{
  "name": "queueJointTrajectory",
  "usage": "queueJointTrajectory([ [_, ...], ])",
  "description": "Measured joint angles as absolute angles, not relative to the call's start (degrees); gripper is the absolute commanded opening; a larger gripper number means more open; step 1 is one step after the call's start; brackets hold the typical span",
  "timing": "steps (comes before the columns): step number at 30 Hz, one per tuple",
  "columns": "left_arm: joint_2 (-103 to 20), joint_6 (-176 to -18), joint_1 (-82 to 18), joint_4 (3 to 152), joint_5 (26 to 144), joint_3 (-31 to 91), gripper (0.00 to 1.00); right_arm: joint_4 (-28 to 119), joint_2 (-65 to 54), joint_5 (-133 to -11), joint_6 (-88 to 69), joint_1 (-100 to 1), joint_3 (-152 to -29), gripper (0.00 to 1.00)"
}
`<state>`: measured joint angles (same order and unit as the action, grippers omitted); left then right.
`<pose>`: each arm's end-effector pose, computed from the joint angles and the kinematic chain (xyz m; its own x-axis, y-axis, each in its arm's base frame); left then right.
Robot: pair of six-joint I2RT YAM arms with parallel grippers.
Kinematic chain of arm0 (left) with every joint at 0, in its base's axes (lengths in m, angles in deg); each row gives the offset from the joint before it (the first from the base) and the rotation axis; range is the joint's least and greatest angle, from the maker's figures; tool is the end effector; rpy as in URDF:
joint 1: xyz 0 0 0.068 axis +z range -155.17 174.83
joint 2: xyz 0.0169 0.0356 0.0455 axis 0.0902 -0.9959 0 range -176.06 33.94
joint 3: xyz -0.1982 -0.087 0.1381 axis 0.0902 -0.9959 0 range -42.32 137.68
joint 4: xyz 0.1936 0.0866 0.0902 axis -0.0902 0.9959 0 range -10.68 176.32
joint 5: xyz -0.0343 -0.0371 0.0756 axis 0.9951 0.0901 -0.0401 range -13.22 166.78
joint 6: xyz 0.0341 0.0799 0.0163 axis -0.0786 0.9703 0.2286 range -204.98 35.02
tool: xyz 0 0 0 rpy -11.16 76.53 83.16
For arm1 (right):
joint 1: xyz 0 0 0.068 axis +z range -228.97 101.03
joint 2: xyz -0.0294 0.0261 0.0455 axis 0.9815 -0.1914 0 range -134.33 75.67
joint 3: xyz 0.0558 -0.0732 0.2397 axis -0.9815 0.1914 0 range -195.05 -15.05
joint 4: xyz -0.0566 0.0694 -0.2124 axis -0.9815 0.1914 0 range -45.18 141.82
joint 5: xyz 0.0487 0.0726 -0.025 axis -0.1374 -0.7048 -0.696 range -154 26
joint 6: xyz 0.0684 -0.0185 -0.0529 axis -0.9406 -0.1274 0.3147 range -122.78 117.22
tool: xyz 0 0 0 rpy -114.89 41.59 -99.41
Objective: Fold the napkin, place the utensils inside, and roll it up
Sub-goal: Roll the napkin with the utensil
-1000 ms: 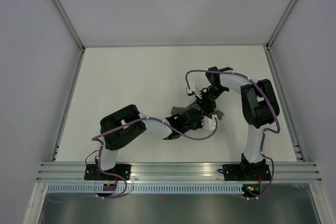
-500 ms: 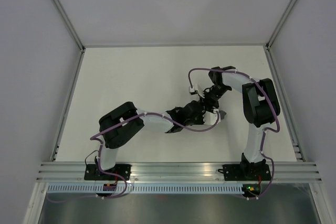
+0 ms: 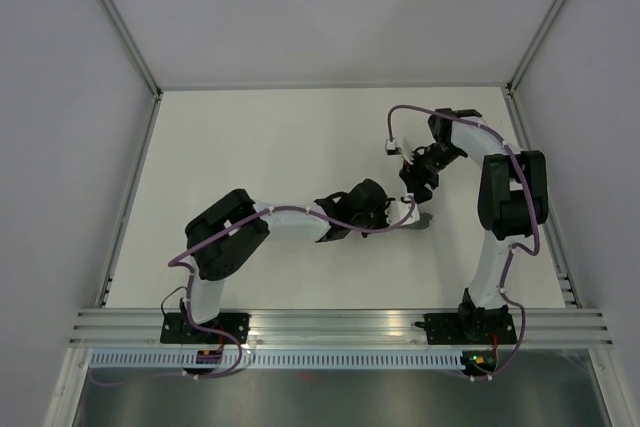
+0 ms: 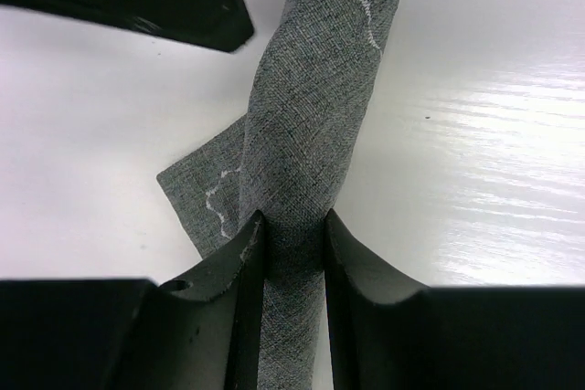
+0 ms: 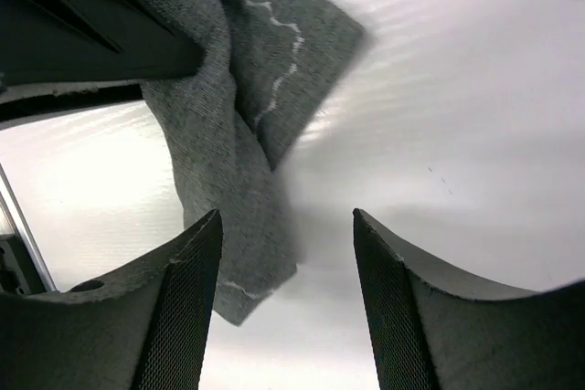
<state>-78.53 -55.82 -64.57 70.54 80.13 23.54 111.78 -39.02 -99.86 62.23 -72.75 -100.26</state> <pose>0.2120 -0.3672 0.1360 0.1574 0.6893 -0.7072 0.9230 0.1518 0.3535 0.3148 0.0806 0.1494 -0.3969 -0.7823 -0.4801 -0.9049 0.2458 0.3474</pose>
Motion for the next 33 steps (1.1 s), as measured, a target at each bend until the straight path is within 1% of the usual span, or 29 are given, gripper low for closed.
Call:
queueJointTrajectory([
  [10,-81.1,-63.31,-61.53,81.27,92.63,30.86,0.02,109.27,-31.09,-104.25,59.78,-81.82,-100.19,0.65],
  [13,-82.33,-65.96,-60.85,83.53,95.91,32.85,0.02,107.94,-26.91,-104.71,59.89,-84.31,-98.09,0.65],
  [15,-83.18,-67.64,-60.48,84.79,97.42,34.16,0.03,106.47,-22.48,-104.71,60.05,-84.83,-94.49,0.66],
  [20,-85.48,-72.12,-59.08,87.39,102.18,37.22,0.04,103.0,-9.27,-104.58,60.92,-84.2,-82.31,0.66],
  [22,-86.18,-73.48,-58.27,87.9,104.13,37.92,0.05,100.74,-4.31,-104.49,61.4,-83.94,-77.48,0.69],
  [26,-87.47,-76.14,-56.33,88.27,109.44,38.78,0.05,95.11,5.55,-103.31,61.93,-82.36,-66.79,0.7],
  [30,-88.51,-78.28,-54.67,89.6,114.73,39.26,0.06,89.44,11.34,-101.26,61.53,-77.16,-59.17,0.7],
  [33,-89.5,-79.2,-53.97,91.31,117.53,40.22,0.06,85.49,12.04,-99.42,60.38,-71.5,-56.06,0.7],
])
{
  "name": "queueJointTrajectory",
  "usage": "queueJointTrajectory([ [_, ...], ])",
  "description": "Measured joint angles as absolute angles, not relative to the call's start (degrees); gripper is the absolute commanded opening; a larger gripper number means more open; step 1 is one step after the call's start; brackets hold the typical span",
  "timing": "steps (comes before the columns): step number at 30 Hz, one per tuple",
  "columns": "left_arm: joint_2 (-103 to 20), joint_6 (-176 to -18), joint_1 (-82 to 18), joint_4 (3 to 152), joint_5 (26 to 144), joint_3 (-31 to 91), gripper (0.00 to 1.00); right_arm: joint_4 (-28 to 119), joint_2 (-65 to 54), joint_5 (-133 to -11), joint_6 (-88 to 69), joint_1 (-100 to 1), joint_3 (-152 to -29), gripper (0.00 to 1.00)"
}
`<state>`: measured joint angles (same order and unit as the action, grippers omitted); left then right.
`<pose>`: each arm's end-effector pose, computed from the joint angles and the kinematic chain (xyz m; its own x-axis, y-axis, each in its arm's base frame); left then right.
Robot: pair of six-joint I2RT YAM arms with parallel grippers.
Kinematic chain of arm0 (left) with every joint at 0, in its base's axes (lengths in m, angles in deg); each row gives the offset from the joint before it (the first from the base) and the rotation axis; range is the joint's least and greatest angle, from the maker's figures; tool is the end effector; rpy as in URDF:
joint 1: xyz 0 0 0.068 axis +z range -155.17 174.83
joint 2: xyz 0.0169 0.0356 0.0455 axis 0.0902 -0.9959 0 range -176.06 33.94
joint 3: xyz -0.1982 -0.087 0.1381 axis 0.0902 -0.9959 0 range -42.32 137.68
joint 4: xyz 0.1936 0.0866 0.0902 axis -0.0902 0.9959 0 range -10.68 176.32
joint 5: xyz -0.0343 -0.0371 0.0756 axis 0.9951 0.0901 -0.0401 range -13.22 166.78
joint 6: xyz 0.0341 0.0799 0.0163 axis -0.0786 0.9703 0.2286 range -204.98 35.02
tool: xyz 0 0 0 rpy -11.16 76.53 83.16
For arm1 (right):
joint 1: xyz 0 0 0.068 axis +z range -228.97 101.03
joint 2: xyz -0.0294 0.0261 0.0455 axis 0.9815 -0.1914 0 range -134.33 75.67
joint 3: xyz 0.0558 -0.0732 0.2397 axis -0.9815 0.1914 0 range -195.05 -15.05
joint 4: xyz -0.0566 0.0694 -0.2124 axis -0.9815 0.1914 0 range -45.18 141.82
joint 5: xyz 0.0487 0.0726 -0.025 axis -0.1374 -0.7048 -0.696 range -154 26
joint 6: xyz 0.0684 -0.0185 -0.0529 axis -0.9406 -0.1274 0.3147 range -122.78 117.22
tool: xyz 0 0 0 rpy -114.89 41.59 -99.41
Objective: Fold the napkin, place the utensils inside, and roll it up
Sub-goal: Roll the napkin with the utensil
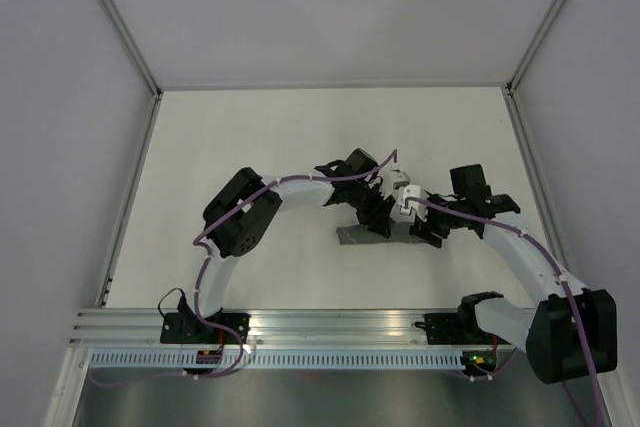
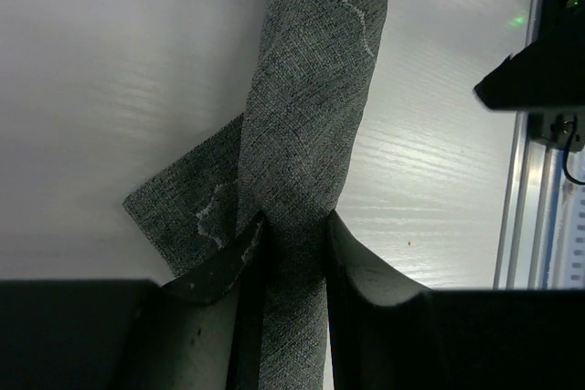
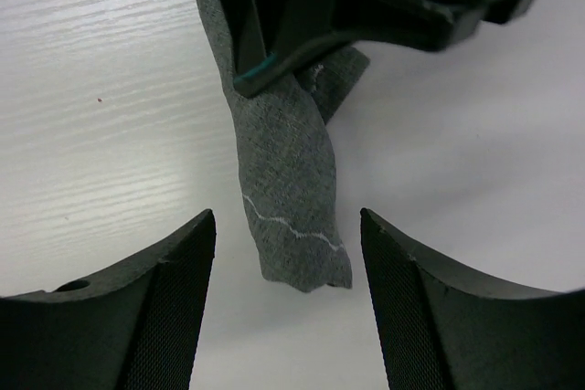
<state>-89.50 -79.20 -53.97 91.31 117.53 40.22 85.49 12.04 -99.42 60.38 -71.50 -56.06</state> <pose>0.2489 -0.3619 0.1202 -0.4391 0.6174 -0.6527 0.8781 0.1411 -0.4572 0.1832 0.0700 0.1857 -0.0749 -0.7433 -0.6647 -0.9547 0.2459 -0.1675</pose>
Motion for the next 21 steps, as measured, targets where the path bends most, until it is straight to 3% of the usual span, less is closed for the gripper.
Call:
queueJointTrajectory([
  [11,-92.69,-81.61,-52.81,95.98,125.88,42.75,0.09,72.48,10.64,-90.64,56.44,-56.03,-48.61,0.7],
  [21,-95.29,-83.35,-51.63,100.55,131.76,44.68,0.11,67.43,8.41,-84.8,54.85,-48.81,-45.96,0.67],
])
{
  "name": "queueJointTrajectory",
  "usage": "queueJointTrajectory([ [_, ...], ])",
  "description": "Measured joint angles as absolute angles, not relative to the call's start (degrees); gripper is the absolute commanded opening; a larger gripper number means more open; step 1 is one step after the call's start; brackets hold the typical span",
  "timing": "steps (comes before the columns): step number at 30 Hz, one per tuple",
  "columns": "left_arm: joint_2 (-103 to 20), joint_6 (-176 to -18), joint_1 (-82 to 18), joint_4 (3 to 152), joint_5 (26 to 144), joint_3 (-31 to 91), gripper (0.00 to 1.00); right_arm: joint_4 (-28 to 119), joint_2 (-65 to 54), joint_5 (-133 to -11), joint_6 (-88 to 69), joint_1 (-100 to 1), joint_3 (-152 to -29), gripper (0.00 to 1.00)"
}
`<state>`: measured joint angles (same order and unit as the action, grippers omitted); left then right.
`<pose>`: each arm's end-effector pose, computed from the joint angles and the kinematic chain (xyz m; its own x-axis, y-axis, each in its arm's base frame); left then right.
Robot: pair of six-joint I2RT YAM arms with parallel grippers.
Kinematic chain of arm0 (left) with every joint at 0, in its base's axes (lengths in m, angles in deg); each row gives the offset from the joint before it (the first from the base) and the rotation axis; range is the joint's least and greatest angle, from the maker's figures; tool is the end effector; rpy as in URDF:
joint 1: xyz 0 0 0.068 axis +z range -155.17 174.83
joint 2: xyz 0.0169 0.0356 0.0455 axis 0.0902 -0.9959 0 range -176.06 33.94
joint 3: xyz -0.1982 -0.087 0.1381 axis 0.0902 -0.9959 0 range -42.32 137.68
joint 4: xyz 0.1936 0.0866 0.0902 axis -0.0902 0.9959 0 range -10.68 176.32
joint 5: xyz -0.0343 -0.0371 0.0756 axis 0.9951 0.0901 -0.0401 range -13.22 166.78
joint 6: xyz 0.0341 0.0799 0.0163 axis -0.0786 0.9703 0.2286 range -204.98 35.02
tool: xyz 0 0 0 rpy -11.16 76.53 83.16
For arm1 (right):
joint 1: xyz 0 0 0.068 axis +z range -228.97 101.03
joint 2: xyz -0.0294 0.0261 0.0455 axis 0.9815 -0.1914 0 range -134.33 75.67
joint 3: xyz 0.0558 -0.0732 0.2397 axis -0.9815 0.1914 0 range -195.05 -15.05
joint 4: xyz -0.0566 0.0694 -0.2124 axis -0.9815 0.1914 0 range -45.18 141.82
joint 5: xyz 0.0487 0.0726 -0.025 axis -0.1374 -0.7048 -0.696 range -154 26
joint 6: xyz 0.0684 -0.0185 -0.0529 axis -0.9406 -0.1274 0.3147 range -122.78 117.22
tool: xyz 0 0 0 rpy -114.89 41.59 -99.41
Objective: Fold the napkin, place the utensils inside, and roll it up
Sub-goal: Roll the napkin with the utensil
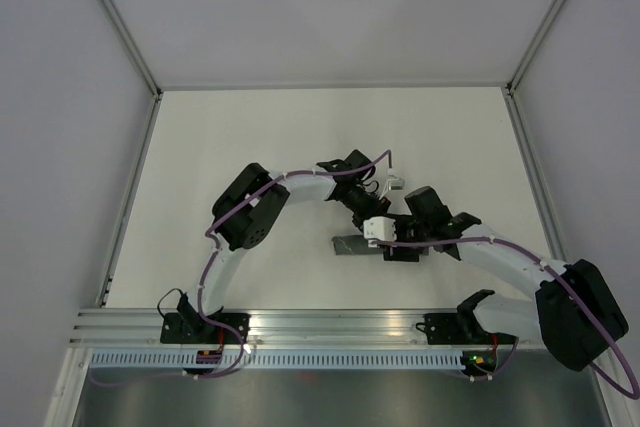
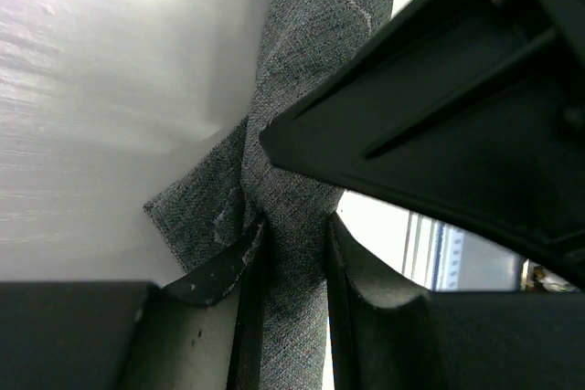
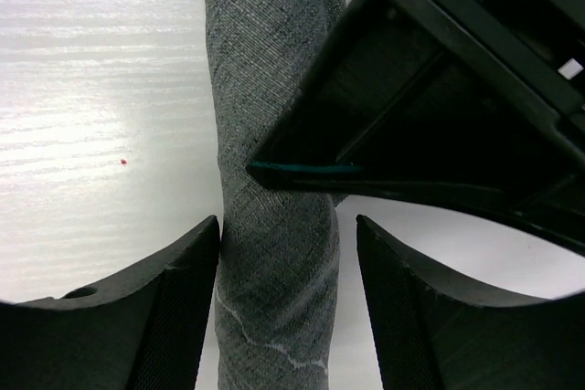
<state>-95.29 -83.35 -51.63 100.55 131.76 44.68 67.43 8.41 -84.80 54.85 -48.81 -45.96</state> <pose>0.2475 -0.3536 0.1007 -0.5970 0.6520 -0.4675 0.6853 0.1114 -0.7197 0.1646 0.1279 0.1381 0.1338 -0.8355 -0.5329 -0.9619 0.0199 -0.2728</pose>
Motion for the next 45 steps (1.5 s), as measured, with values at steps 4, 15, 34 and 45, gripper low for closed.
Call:
queueJointTrajectory([
  [4,-96.05,-83.92,-51.3,101.99,133.18,45.29,0.13,66.32,6.94,-83.31,54.19,-46.61,-45.81,0.64],
  [15,-96.8,-84.64,-50.76,103.74,134.58,45.81,0.36,65.1,3.51,-82.05,53.84,-44.66,-45.88,0.3],
  [34,-92.6,-93.04,-42.03,105.27,127.82,43.02,0.6,70.36,-8.66,-84.08,53.03,-46.37,-57.66,0.05],
  [45,-80.73,-99.9,-27.32,98.15,107.15,33.07,0.6,84.07,-21.14,-91.27,48.55,-51.74,-71.6,0.04],
])
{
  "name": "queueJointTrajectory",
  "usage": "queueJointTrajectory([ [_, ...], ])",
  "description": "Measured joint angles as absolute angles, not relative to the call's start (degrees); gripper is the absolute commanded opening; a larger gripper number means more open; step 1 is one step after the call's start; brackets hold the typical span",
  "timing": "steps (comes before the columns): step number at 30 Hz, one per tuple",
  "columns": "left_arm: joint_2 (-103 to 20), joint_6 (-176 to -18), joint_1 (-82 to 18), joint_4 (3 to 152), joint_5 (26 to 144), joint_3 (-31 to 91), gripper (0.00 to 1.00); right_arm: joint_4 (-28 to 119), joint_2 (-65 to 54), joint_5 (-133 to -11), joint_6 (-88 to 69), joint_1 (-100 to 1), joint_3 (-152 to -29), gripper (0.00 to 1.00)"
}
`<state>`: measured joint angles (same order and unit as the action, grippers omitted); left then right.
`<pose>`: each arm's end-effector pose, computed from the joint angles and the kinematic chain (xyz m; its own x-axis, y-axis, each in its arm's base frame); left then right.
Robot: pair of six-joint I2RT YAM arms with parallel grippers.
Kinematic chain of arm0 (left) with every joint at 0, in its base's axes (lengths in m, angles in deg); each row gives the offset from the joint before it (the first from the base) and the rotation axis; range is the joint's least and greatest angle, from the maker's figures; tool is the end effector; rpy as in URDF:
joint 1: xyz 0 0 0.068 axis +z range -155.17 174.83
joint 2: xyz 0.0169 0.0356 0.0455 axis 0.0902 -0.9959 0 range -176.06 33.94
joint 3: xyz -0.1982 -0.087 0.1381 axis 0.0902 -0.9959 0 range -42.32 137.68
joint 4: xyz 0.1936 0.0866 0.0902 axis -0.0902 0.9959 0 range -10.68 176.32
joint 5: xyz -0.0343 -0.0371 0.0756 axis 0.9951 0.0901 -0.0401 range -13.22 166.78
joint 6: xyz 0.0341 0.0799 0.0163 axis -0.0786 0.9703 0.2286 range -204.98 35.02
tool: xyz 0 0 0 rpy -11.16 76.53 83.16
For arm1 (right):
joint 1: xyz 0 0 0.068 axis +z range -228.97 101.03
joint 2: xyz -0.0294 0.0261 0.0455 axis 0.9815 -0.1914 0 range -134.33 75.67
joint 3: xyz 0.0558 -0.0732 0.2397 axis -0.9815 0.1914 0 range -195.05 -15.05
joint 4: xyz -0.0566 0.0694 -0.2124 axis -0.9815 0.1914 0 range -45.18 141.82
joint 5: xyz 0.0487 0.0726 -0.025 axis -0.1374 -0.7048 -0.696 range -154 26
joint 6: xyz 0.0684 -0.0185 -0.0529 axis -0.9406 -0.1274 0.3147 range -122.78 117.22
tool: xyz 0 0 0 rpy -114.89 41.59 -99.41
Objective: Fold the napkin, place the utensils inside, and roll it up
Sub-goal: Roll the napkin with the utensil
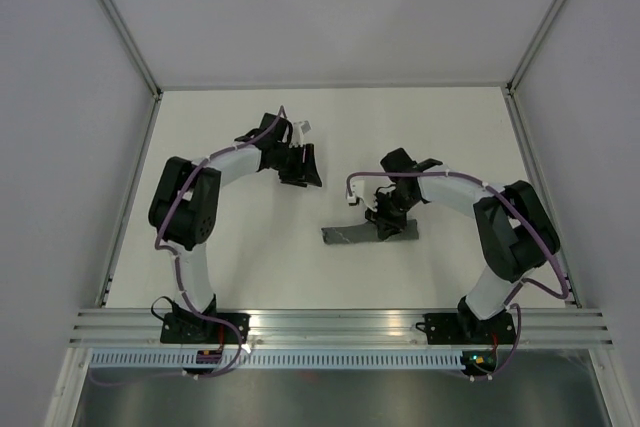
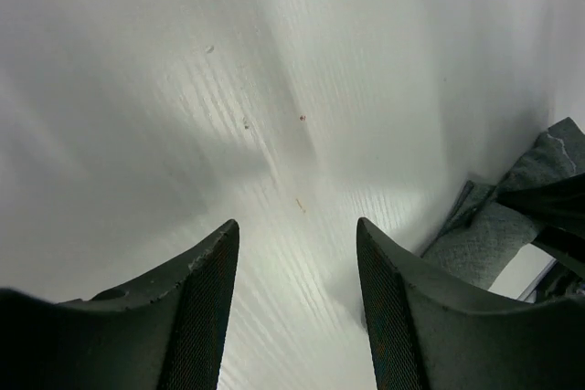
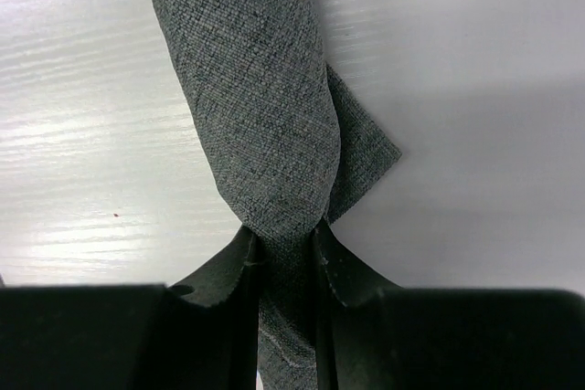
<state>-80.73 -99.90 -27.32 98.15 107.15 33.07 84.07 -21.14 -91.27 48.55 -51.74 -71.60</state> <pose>0.3556 -0.1875 0.1303 -0.9074 0.1295 -0.3999 0.3509 0.7572 -0.5509 0.2288 0.1582 0.1266 -0.1708 -0.8685 -0.4654 -0.9831 0.1187 0.1392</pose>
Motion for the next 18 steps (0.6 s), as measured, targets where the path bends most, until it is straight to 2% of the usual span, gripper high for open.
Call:
queueJointTrajectory([
  [5,-72.54,-103.18,-26.95,95.81,101.18,27.91,0.61,86.89,-24.46,-93.61,44.31,-53.49,-74.99,0.04],
  [13,-56.87,-112.91,-26.97,86.15,94.43,12.18,0.63,89.34,-28.53,-96.12,35.65,-55.39,-78.75,0.03],
  [18,-50.64,-119.79,-30.8,80.66,90.05,3.06,0.64,88.22,-28.75,-96.12,30.85,-55.52,-78.68,0.03],
])
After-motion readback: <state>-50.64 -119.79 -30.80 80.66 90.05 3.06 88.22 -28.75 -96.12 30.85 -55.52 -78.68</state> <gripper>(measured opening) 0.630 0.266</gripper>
